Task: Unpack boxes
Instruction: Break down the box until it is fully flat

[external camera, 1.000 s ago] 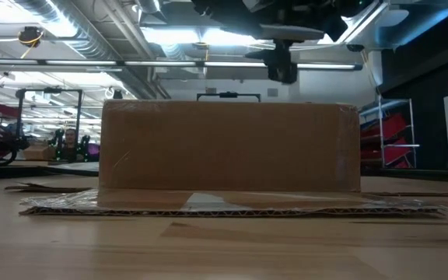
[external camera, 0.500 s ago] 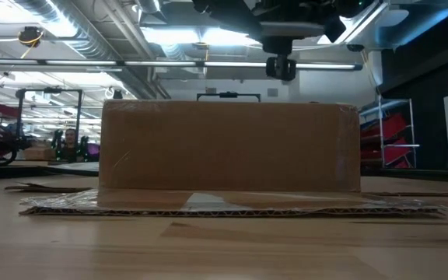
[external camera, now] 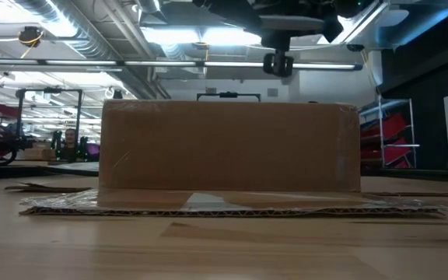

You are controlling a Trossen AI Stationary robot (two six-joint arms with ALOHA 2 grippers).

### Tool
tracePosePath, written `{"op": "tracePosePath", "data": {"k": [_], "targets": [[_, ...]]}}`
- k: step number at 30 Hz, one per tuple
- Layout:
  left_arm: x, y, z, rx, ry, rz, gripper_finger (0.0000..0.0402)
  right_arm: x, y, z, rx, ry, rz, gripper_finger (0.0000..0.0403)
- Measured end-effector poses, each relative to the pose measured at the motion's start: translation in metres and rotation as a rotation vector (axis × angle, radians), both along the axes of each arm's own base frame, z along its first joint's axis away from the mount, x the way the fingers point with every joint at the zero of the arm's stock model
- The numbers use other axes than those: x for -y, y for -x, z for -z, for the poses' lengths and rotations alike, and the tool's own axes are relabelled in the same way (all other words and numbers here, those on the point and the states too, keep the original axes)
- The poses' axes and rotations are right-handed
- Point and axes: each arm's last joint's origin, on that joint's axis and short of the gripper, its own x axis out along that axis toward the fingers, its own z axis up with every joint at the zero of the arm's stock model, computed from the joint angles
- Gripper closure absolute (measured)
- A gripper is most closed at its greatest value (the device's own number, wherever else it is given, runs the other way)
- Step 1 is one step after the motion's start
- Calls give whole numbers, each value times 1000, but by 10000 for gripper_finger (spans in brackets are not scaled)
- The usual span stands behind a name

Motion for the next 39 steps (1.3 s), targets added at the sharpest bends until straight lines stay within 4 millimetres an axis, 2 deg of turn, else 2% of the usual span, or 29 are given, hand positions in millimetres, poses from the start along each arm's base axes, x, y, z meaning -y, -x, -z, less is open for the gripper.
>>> {"op": "tracePosePath", "data": {"k": [7,11,20,25,29,39], "targets": [[-5,1,1,-2,-2,-19,236,1,-3,-10,27,10,5,345],[0,1,-4,7,-9,-13,218,2,-2,-14,21,26,8,345],[-3,5,-1,2,131,-96,166,1,-1,-13,18,57,13,345],[-8,9,4,-59,152,-141,163,3,-1,-14,18,91,64,345],[-10,8,3,-39,159,-142,163,4,0,-13,9,120,94,345],[-1,5,-4,13,132,-77,163,6,4,-3,-98,190,158,345]]}}
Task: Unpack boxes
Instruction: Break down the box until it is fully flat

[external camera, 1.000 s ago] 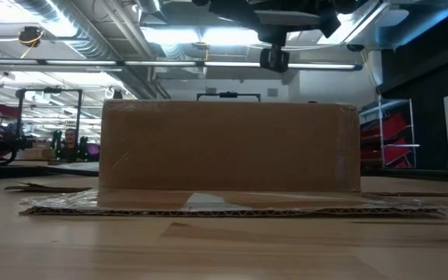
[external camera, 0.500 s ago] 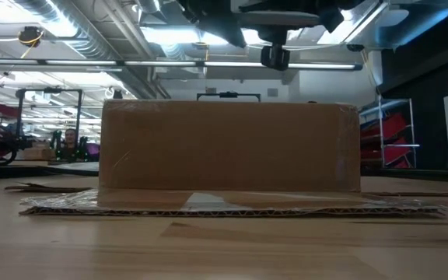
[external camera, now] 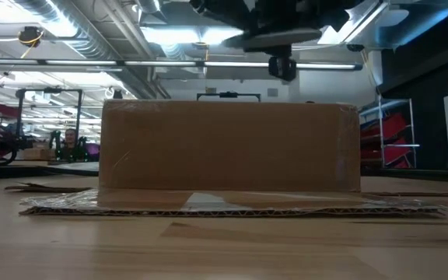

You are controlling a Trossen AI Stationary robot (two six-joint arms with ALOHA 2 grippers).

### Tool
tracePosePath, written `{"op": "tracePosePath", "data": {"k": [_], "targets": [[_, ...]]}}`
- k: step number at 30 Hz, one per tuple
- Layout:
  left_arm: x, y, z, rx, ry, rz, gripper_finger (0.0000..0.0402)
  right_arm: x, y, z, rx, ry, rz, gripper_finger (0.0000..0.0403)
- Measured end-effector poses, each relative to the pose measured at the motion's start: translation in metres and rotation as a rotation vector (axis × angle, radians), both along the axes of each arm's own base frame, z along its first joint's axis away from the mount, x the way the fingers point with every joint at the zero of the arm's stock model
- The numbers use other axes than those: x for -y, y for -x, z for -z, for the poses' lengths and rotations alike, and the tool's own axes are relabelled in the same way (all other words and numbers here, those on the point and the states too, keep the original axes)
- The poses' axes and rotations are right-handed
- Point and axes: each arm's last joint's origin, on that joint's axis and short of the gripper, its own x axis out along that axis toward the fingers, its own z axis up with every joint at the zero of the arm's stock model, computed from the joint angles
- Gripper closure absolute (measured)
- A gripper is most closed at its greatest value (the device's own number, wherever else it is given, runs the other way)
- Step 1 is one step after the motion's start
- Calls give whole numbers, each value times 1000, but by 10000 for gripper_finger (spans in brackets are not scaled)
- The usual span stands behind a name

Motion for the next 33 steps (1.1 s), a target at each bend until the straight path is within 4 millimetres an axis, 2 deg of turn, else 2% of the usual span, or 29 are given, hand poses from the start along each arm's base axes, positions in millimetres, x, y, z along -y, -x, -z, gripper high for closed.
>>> {"op": "tracePosePath", "data": {"k": [12,16,20,23,33], "targets": [[-7,-2,-3,44,72,17,162,4,7,5,-101,149,143,345],[-10,3,-5,35,80,-7,162,4,16,-3,-102,237,176,345],[-12,15,-19,66,96,-25,162,3,27,-13,-103,331,205,345],[-13,22,-23,54,111,-42,162,3,36,-20,-114,408,233,345],[-12,30,-18,-24,129,-51,162,3,55,-42,-60,585,315,345]]}}
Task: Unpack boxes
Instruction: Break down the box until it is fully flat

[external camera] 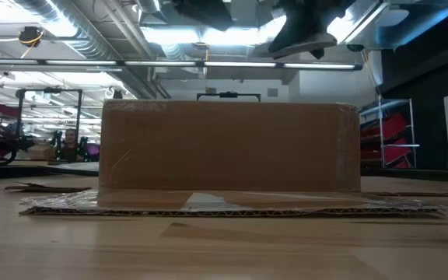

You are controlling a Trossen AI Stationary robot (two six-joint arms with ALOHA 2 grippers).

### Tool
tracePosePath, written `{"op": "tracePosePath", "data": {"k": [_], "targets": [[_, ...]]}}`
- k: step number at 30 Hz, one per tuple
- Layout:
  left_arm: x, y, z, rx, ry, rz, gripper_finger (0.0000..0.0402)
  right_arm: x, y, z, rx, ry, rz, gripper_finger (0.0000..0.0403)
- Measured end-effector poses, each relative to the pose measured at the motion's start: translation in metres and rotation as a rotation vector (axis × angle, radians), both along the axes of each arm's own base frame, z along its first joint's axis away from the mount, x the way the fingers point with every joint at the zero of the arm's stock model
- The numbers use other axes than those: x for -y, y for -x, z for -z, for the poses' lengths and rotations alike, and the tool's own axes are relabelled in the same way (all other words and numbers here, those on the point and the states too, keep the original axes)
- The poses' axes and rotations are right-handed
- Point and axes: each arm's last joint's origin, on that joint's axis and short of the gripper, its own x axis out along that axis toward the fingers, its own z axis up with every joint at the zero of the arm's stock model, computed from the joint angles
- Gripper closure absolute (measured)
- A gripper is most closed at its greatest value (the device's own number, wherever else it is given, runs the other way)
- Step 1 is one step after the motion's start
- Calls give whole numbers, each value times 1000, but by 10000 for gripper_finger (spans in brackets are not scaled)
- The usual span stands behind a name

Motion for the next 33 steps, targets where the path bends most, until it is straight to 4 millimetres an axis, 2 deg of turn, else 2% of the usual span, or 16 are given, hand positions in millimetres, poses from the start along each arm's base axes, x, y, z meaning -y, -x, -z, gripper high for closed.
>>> {"op": "tracePosePath", "data": {"k": [4,6,9,14,22,33], "targets": [[1,-1,-1,3,-8,13,162,0,1,-1,-1,20,-1,345],[1,-1,-1,0,-17,18,162,0,2,0,-29,85,-55,345],[1,-1,-2,15,-14,18,162,-6,1,0,-53,173,-129,345],[1,-1,-2,18,-8,14,162,-16,-1,0,-70,238,-142,345],[1,-1,-2,33,20,-6,162,-25,-3,0,-81,276,-136,345],[5,1,1,8,41,-11,162,-22,-2,0,-101,324,-57,345]]}}
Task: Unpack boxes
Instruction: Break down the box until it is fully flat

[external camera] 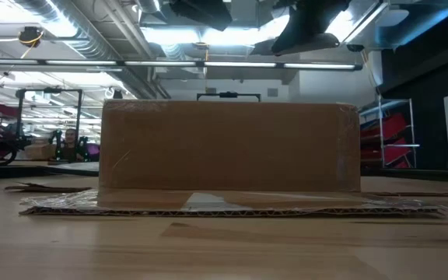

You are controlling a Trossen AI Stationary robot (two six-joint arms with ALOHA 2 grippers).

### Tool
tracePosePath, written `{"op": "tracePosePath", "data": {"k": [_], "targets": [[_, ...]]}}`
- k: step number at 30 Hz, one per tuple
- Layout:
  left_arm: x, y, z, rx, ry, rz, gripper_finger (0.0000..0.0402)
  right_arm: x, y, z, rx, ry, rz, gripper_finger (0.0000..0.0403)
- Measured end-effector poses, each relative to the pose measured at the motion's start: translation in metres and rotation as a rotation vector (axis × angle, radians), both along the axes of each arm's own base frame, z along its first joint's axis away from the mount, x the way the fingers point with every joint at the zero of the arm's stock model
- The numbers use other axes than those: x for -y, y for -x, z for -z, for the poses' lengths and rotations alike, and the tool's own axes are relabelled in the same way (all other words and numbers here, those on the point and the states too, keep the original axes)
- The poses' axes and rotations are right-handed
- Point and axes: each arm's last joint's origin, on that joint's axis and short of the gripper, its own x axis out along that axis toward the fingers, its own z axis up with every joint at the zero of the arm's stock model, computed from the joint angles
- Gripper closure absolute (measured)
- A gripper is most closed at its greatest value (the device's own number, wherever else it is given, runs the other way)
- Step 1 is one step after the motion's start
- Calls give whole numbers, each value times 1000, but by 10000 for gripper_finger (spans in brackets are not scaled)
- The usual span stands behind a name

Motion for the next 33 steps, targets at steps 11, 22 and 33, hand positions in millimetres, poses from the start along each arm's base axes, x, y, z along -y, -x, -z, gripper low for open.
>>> {"op": "tracePosePath", "data": {"k": [11,22,33], "targets": [[2,18,23,-192,194,-79,162,-3,1,-6,13,-120,-28,345],[45,56,35,-505,551,-84,162,-44,-13,-35,28,-130,-241,345],[90,59,49,-256,397,-97,163,-51,-57,-30,-197,-87,-258,345]]}}
